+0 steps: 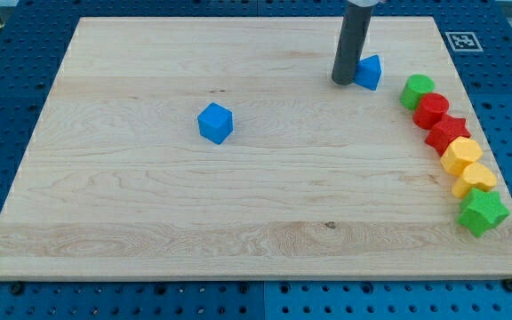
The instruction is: Move the blue triangle on top left side of the green circle
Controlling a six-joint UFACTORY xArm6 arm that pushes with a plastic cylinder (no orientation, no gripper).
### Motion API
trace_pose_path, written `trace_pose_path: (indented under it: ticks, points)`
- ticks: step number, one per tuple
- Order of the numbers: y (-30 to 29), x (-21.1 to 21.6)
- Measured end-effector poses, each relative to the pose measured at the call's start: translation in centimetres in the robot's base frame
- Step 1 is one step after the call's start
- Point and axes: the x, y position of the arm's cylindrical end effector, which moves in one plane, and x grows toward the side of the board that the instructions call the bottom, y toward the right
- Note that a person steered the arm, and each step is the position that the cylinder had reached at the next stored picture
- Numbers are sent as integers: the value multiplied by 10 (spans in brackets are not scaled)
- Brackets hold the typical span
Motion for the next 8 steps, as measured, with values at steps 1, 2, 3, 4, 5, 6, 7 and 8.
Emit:
trace_pose_path:
  ticks: [1,2,3,4,5,6,7,8]
  points:
    - [0,-8]
    - [-3,-30]
    - [25,-28]
    - [33,-15]
    - [10,-5]
    - [-11,0]
    - [25,1]
    - [35,-3]
